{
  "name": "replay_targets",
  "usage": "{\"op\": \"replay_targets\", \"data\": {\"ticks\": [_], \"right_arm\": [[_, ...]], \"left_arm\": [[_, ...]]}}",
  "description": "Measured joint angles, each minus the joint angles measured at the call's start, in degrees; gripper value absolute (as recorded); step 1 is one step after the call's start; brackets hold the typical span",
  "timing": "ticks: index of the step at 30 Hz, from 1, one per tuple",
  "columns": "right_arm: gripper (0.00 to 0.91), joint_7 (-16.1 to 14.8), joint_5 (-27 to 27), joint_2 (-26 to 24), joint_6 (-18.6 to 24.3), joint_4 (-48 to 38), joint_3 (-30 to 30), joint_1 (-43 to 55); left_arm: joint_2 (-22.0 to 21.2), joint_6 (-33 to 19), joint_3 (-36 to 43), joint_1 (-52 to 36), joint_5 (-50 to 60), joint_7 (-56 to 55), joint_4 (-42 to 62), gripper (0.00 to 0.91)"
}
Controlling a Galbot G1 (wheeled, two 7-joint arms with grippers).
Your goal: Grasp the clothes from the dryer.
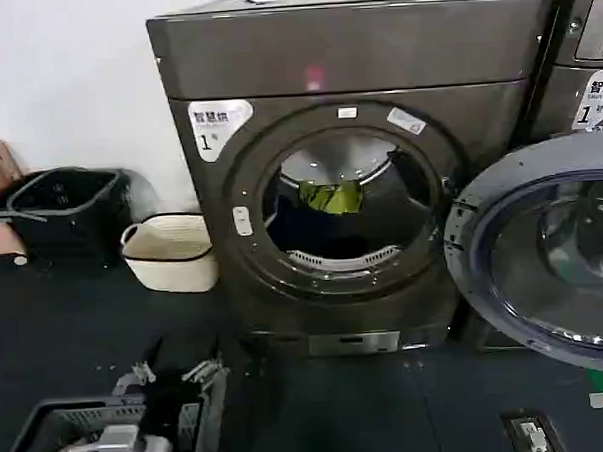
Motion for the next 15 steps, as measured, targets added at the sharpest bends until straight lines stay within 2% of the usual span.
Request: {"op": "replay_targets", "data": {"ticks": [15], "right_arm": [[0.907, 0.7, 1.3, 0.1, 1.8, 0.3, 0.1, -0.7]], "left_arm": [[-0.3, -3.1, 2.8, 0.3, 3.0, -1.1, 0.6, 0.907]]}}
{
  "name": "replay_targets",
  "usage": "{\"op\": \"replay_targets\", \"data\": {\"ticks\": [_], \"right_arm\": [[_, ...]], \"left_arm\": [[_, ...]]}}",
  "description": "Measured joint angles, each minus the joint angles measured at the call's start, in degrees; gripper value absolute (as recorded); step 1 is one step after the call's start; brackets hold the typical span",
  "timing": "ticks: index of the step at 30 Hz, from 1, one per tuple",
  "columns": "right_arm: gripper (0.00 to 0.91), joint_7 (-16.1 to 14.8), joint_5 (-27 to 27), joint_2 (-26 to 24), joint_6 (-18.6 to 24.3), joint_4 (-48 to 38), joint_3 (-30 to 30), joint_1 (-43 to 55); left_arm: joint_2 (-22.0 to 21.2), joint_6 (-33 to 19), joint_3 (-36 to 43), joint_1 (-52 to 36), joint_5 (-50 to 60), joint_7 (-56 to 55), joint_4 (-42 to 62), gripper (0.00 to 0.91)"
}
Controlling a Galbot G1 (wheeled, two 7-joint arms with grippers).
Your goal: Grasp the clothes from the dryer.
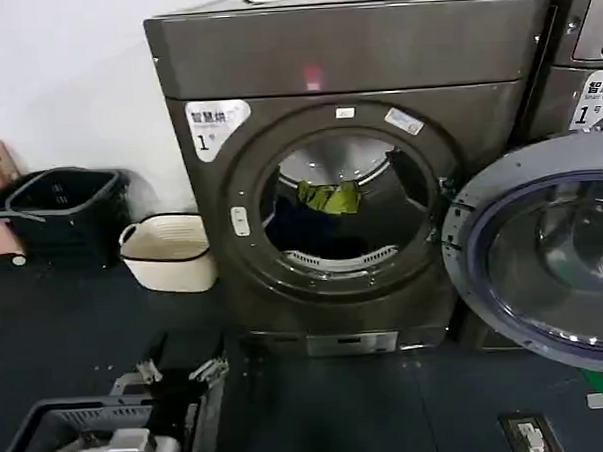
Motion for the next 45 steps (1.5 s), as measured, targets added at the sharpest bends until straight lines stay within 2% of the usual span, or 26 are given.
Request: {"op": "replay_targets", "data": {"ticks": [17, 45], "right_arm": [[0.907, -0.1, 1.0, 0.1, 0.1, 0.6, 0.7, -0.5], [0.907, -0.4, 1.1, 0.9, 0.2, 1.1, 0.3, 0.3]], "left_arm": [[-1.7, -0.6, 3.3, -0.7, 2.5, 0.9, 0.7, 0.907], [-1.5, -0.4, 4.1, -1.7, 2.0, 1.3, 0.9, 0.907]]}}
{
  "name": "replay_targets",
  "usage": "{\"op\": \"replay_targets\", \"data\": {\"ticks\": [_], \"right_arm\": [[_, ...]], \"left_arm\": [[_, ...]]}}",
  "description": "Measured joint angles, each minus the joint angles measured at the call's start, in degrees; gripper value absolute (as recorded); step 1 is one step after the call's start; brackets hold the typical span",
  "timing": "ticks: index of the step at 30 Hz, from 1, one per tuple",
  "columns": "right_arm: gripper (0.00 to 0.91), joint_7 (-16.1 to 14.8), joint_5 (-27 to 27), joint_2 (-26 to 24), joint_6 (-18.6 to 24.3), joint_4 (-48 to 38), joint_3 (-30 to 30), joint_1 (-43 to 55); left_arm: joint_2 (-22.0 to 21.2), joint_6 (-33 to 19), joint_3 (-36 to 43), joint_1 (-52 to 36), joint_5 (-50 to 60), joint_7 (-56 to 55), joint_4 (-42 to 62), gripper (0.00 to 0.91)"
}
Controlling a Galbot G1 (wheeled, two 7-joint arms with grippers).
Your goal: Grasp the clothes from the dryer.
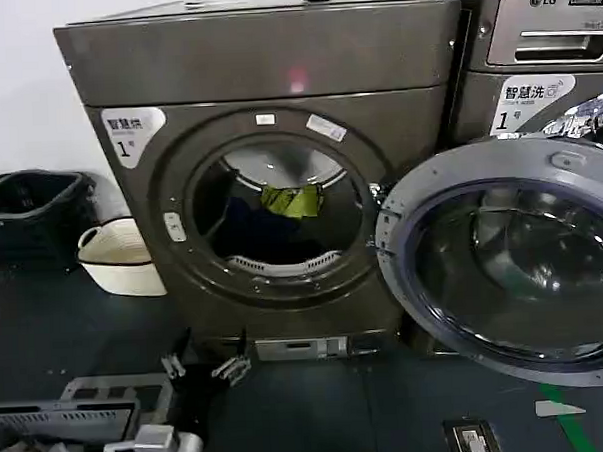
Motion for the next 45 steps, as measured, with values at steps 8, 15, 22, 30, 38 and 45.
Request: {"op": "replay_targets", "data": {"ticks": [8, 15, 22, 30, 38, 45], "right_arm": [[0.907, 0.0, 0.1, 0.1, 0.1, 0.3, -0.3, 0.2], [0.907, 0.0, 0.3, 0.3, 0.7, 0.3, -0.5, 0.1], [0.907, -0.8, 1.5, 0.4, 2.1, 0.7, -0.5, 0.0], [0.907, -0.8, 2.8, 0.6, 4.7, 0.5, -1.0, 0.0], [0.907, -1.0, 4.3, 0.7, 6.1, 0.7, -0.7, -0.2], [0.907, -1.2, 4.7, 0.9, 6.7, 1.1, -0.9, -0.1]], "left_arm": [[0.1, 0.1, 0.2, 0.1, -0.1, 0.4, -0.3, 0.907], [0.3, -0.6, 0.2, 0.3, 0.2, 0.5, -0.4, 0.907], [0.3, -1.7, 0.1, 0.4, 0.9, 0.5, -0.5, 0.907], [0.4, -3.1, -0.1, 0.4, 1.7, 0.7, -0.7, 0.907], [0.2, -3.4, -0.1, 0.2, 1.8, 0.7, -0.3, 0.907], [0.1, -3.4, -0.2, -0.3, 1.7, 0.7, 0.2, 0.907]]}}
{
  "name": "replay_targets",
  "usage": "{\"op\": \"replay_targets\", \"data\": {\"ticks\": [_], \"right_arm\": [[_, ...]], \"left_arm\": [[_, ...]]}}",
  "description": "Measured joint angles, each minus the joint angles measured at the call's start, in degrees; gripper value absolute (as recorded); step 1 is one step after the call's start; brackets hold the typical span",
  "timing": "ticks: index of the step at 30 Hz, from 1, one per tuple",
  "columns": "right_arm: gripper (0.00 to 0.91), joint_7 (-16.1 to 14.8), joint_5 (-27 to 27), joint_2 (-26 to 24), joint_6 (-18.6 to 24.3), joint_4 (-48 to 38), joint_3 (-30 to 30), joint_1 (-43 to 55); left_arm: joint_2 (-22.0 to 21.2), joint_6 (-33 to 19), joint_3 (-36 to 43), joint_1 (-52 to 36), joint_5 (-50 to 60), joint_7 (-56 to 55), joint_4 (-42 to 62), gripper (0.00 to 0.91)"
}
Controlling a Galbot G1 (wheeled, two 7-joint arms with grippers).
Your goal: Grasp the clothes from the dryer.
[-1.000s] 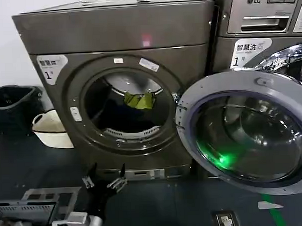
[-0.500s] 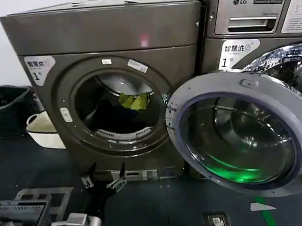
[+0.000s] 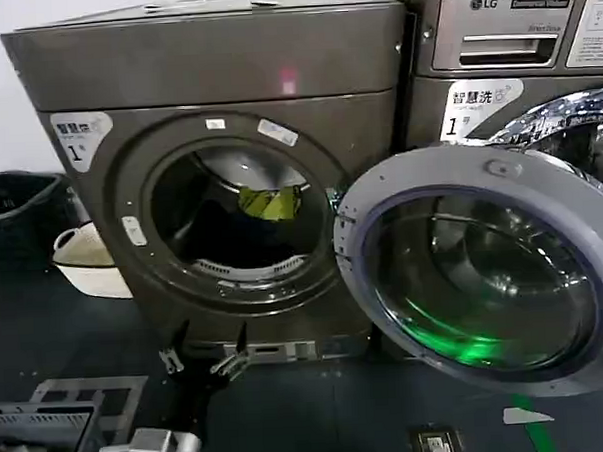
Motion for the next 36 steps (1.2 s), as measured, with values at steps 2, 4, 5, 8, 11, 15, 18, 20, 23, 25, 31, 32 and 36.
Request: {"op": "replay_targets", "data": {"ticks": [2, 4, 5, 8, 11, 15, 18, 20, 23, 25, 31, 32, 36], "right_arm": [[0.907, 0.0, 0.1, 0.0, 0.1, 0.0, 0.0, 0.0], [0.907, -0.1, 0.1, 0.0, 0.1, 0.0, 0.1, 0.0], [0.907, -0.1, 0.1, 0.0, 0.2, 0.0, 0.1, 0.0], [0.907, 0.0, 0.2, 0.0, 0.5, 0.2, -0.1, 0.1], [0.907, -0.1, 0.2, 0.1, 0.8, 0.3, -0.3, 0.2], [0.907, -0.2, 0.2, 0.4, 1.1, 0.6, -0.6, 0.4], [0.907, -0.5, -0.4, 0.7, 1.0, 0.8, -0.8, 0.1], [0.907, -0.7, -1.2, 1.0, 0.8, 1.0, -0.7, -0.1], [0.907, -1.3, -2.5, 1.5, 1.0, 1.5, -0.6, -0.6], [0.907, -1.3, -3.2, 1.7, 1.3, 2.0, -0.3, -1.0], [0.907, -1.5, -4.3, 1.9, 1.9, 2.2, 1.0, -2.4], [0.907, -1.5, -4.5, 2.0, 2.0, 2.3, 1.1, -2.6], [0.907, -1.6, -4.8, 2.7, 2.0, 2.8, 1.9, -3.4]], "left_arm": [[0.0, 0.0, 0.0, -0.1, 0.0, 0.0, 0.2, 0.907], [0.0, 0.0, 0.0, -0.3, 0.0, 0.0, 0.4, 0.907], [0.0, 0.0, 0.0, -0.4, 0.0, 0.0, 0.5, 0.907], [-0.1, 0.0, 0.0, -0.6, -0.1, 0.0, 0.8, 0.907], [-0.1, 0.0, 0.0, -0.8, -0.2, 0.0, 1.0, 0.907], [-0.1, 0.0, 0.0, -1.2, -0.2, 0.0, 1.5, 0.907], [0.0, -0.2, -0.1, -1.7, -0.4, 0.3, 1.9, 0.907], [0.1, -0.5, -0.4, -2.2, -0.6, 0.4, 2.3, 0.907], [0.2, -0.9, -0.8, -3.3, -1.1, 0.4, 3.4, 0.907], [0.3, -1.0, -0.8, -4.6, -2.0, 0.1, 4.6, 0.907], [1.0, -2.2, -0.2, -11.8, -5.9, -1.1, 11.3, 0.907], [1.1, -2.6, -0.1, -13.6, -6.1, -1.1, 13.0, 0.907], [1.5, -4.0, 0.5, -21.0, -6.8, -1.2, 20.0, 0.907]]}}
